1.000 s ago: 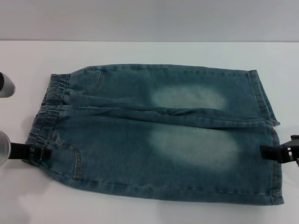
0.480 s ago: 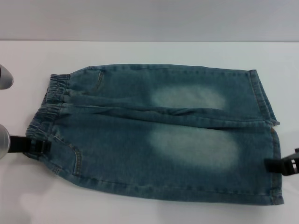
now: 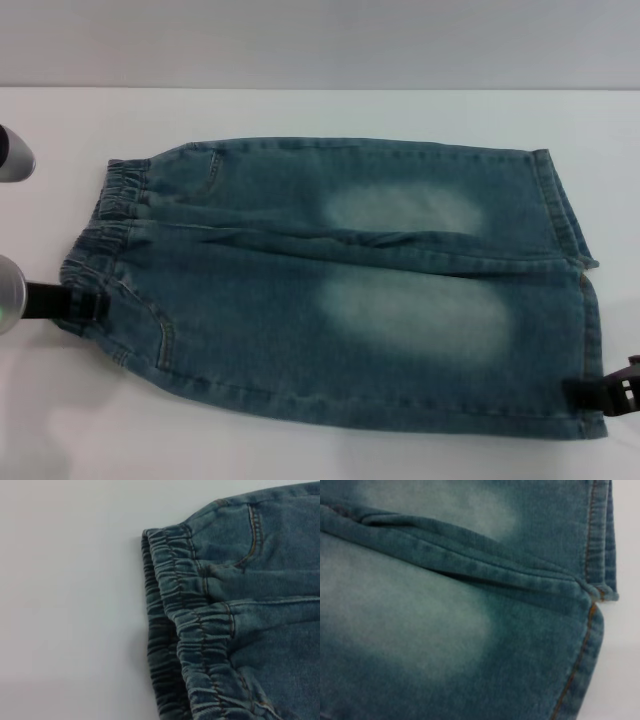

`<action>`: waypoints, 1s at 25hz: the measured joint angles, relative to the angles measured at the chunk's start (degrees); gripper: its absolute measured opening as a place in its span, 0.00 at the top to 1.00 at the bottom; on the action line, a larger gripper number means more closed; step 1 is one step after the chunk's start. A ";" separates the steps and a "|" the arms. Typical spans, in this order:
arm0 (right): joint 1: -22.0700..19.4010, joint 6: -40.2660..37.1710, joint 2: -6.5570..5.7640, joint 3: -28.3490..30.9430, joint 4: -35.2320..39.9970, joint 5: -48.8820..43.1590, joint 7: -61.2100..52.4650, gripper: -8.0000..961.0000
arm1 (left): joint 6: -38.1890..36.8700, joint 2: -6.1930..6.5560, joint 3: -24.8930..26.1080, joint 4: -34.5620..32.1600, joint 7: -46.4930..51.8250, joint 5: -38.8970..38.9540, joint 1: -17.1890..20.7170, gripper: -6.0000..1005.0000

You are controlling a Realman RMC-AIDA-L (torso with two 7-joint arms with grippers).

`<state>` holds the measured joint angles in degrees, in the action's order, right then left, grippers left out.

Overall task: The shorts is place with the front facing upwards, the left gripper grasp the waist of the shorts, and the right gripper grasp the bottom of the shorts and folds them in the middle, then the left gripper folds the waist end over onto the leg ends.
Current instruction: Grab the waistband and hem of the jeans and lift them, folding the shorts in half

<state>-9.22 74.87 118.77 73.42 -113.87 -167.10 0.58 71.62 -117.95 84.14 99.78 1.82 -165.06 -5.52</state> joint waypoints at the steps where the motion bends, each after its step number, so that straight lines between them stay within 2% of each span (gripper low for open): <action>1: -0.11 0.01 0.02 -0.17 -0.04 0.07 -0.05 0.19 | 0.02 -0.02 0.06 -0.15 -0.01 0.00 -0.18 0.64; 25: 0.24 0.63 0.15 -2.30 2.63 0.37 -1.02 0.19 | 0.01 -0.09 0.03 -0.34 -0.23 0.00 -0.63 0.82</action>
<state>-8.98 75.50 118.92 71.12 -111.24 -166.73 -0.44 71.63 -118.03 84.17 99.43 1.59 -165.06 -6.15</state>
